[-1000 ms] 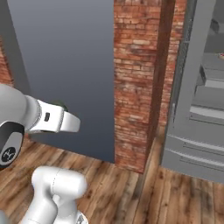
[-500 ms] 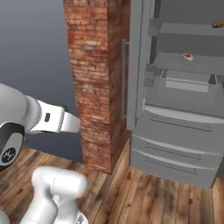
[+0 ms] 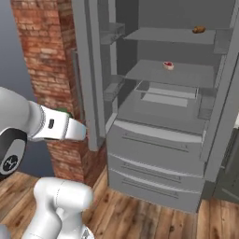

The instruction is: Transport the chicken drumstick and broccoli to the fridge. Place the chicken drumstick on the rack containing meat and place the broccoli on the rack containing the vegetable, ensuring meats and vegetables are on different racks.

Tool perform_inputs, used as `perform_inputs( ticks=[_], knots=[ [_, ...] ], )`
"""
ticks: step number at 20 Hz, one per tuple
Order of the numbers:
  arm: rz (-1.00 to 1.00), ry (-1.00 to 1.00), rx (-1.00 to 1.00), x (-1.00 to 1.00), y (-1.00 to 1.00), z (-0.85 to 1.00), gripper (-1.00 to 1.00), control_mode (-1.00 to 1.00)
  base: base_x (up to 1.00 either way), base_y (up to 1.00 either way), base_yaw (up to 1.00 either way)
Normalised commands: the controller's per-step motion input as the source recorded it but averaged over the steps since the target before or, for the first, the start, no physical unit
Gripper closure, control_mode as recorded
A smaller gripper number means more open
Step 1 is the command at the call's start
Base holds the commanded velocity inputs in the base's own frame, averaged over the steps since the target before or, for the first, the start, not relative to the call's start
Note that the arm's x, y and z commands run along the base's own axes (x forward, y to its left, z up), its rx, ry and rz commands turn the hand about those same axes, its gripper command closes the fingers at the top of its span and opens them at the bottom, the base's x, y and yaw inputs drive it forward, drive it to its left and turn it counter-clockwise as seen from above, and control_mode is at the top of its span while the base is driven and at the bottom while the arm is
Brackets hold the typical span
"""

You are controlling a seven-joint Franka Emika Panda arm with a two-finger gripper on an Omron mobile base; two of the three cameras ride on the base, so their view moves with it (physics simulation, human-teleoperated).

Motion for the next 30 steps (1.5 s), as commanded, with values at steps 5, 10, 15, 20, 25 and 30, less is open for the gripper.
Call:
perform_inputs(
  ticks=[5, 10, 15, 20, 25, 30],
  knots=[
    [0.0, 0.0, 0.0, 0.0, 0.0, 0.0, 1.0, 1.0, 0.56, -0.4, -0.02],
    [0.0, 0.0, 0.0, 0.0, 0.0, 0.0, 1.0, 1.0, 0.76, -0.1, -0.06],
    [0.0, 0.0, 0.0, 0.0, 0.0, 0.0, 1.0, 1.0, 0.47, -0.54, -0.02],
    [0.0, 0.0, 0.0, 0.0, 0.0, 0.0, 1.0, 1.0, 0.76, -0.06, -0.06],
    [0.0, 0.0, 0.0, 0.0, 0.0, 0.0, 1.0, 1.0, 0.88, -0.19, -0.06],
    [0.0, 0.0, 0.0, 0.0, 0.0, 0.0, 1.0, 1.0, 0.95, -0.16, -0.06]
  ],
)
